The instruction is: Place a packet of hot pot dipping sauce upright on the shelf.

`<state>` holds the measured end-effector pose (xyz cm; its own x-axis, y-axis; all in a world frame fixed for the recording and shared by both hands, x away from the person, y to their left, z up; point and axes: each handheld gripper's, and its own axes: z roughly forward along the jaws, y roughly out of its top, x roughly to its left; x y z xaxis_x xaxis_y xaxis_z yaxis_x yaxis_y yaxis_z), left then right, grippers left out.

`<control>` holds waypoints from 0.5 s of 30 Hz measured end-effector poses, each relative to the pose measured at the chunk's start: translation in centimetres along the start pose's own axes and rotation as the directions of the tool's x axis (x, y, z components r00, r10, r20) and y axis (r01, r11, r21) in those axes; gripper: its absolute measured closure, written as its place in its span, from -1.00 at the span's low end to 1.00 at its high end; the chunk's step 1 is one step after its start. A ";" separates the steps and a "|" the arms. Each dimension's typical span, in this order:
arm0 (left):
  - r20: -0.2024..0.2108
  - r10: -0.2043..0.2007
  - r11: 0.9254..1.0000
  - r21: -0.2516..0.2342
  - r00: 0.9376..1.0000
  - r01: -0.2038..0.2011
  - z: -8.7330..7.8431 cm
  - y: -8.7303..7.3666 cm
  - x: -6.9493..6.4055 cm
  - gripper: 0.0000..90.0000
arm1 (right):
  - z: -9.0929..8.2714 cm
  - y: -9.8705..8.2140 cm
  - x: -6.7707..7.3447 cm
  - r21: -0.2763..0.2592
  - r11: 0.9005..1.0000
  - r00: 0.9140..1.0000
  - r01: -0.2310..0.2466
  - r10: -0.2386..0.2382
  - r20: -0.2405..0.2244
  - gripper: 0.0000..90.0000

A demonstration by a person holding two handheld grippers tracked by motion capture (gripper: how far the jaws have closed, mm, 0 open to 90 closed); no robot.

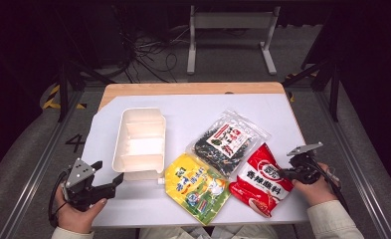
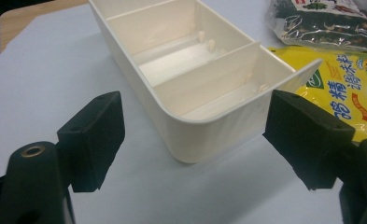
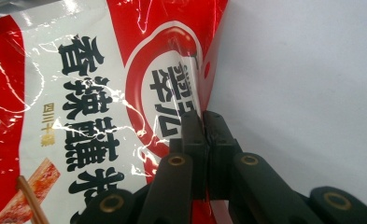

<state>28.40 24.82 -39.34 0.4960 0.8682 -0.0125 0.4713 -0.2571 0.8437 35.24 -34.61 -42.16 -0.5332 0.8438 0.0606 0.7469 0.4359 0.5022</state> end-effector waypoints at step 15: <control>0.032 0.027 0.999 -0.032 0.999 -0.026 -0.4 0.8 -0.8 -0.52 | -4.6 0.0 -0.5 -0.115 0.993 0.996 -0.036 0.026 -0.085 0.96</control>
<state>28.13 24.09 -38.46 0.5317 0.8469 -0.0067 0.4348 -0.2662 0.8603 33.68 -36.51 -38.25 -0.5453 0.8252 0.1472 0.7152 0.3664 0.5952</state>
